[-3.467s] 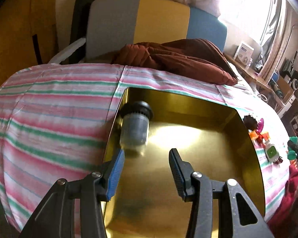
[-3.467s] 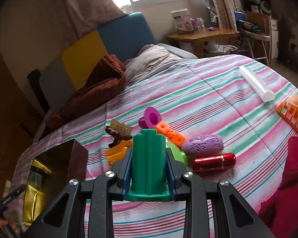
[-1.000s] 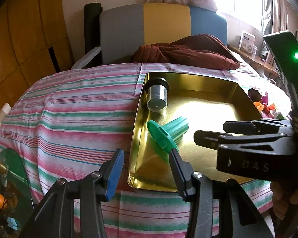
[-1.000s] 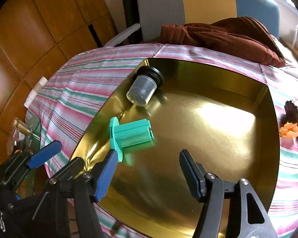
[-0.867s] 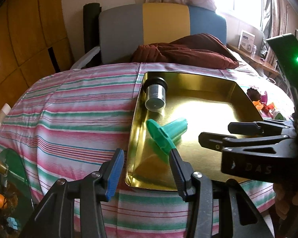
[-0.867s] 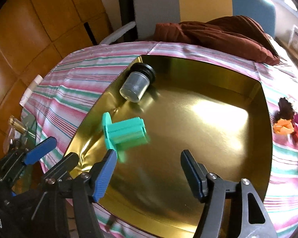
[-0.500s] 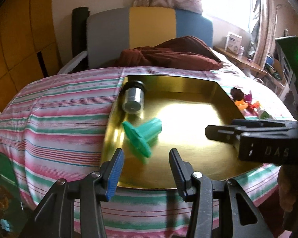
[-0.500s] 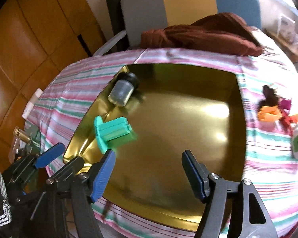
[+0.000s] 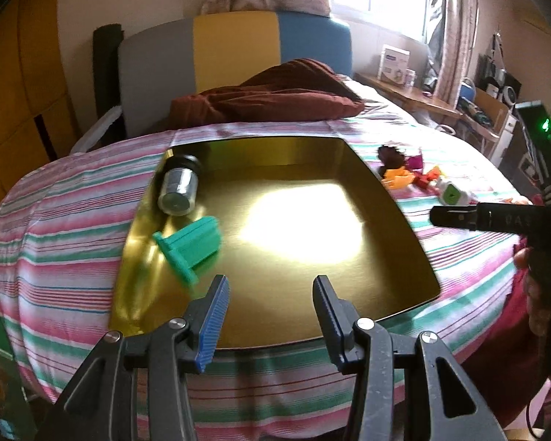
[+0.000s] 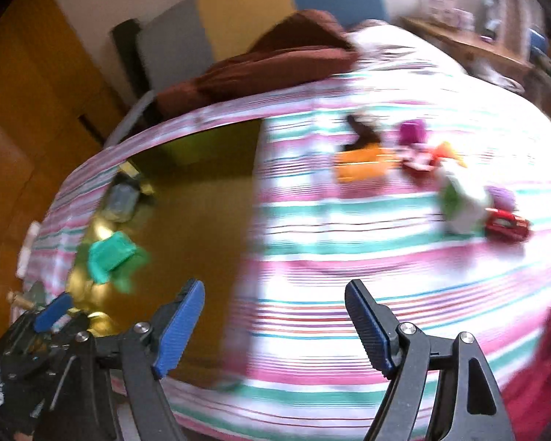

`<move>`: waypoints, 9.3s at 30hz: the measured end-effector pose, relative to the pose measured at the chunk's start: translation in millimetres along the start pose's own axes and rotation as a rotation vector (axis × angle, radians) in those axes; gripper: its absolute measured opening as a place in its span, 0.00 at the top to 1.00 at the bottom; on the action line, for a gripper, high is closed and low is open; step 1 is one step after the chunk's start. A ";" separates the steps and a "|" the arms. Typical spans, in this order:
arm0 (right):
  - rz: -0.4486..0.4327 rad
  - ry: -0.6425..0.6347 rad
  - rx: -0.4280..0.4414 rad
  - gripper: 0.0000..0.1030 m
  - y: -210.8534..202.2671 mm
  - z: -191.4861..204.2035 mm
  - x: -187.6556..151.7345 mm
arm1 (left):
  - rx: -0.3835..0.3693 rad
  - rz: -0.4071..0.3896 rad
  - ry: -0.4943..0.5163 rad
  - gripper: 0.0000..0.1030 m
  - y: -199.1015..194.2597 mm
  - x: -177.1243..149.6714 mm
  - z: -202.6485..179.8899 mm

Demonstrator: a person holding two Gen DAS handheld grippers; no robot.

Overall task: Organize rigid objects
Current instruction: 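Reach the left tool to the lime-green round piece and grasp it, then grasp the red cylinder with the right tool while left holds the green piece, then lower the lime-green piece into the gold tray and open the left tool, then carry the red cylinder into the gold tray and open the right tool, then move both open tools from the tray back toward the toys on the bedspread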

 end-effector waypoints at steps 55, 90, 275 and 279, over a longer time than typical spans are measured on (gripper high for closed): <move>-0.167 0.714 -0.163 0.22 -8.5 -255.6 28.4 | -0.200 0.204 0.274 0.36 149.4 72.0 -266.7; 0.019 0.572 -0.250 0.07 19.9 -239.6 20.2 | -0.247 0.249 0.124 0.49 158.8 18.8 -231.2; -0.004 0.099 -0.112 0.03 14.7 -66.5 24.2 | -0.113 -0.033 0.028 0.48 -5.2 -28.2 -14.1; 0.017 0.136 -0.217 0.03 11.6 -122.8 19.7 | -0.128 -0.020 0.065 0.48 -4.9 -30.2 -32.1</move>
Point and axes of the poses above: each gripper's, at about its wrist camera, not at the fingertips, and y roughly the way its jaws point, z to its left, x to its top, the point moved 9 cm from there along y, roughly the way its jaws point, and after that the axes turned 6 degrees about -y, right-handed, at the moved point
